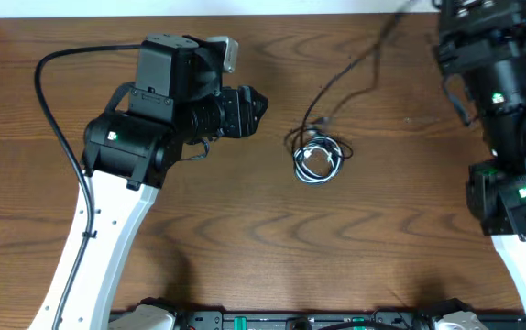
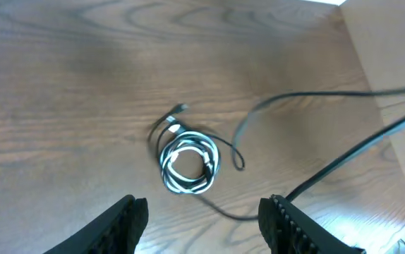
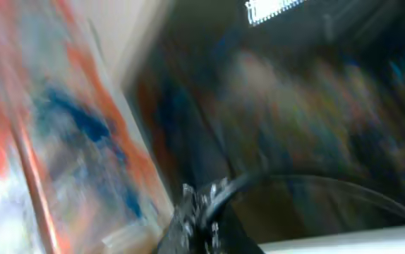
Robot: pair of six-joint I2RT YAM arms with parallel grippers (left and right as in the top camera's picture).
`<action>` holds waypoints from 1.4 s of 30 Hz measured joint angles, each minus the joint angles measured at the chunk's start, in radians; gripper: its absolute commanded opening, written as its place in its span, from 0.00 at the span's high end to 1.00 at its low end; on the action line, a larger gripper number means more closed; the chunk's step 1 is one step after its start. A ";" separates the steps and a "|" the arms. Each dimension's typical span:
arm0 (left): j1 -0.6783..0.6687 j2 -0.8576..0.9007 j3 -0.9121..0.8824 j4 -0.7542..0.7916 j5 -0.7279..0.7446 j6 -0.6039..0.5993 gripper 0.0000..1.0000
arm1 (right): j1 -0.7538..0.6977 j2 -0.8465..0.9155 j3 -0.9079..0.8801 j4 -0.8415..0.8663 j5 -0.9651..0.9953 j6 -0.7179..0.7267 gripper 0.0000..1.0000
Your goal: Untangle cables
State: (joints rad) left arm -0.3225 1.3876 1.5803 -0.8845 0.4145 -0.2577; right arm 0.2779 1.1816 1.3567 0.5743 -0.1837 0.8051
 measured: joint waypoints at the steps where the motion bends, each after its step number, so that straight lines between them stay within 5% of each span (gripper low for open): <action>1: 0.000 0.000 -0.004 -0.002 0.000 0.000 0.43 | 0.000 0.006 -0.001 0.050 0.026 0.011 0.99; 5: 0.000 0.006 -0.009 -0.003 -0.002 0.000 0.43 | 0.000 0.030 0.015 0.201 0.140 0.056 0.99; 12: 0.000 0.028 -0.009 -0.016 -0.002 0.001 0.43 | 0.002 0.070 0.171 0.088 0.222 0.040 0.99; 29: 0.000 0.034 -0.011 -0.033 -0.002 0.005 0.43 | 0.003 0.431 1.059 -0.386 0.436 -0.459 0.99; 42: -0.034 0.112 -0.027 -0.036 -0.001 0.012 0.43 | 0.055 0.514 1.104 -0.616 0.196 -0.304 0.99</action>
State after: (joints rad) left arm -0.3565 1.4994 1.5536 -0.9207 0.4133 -0.2459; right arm 0.3325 1.6958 2.4603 -0.0418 0.0120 0.5011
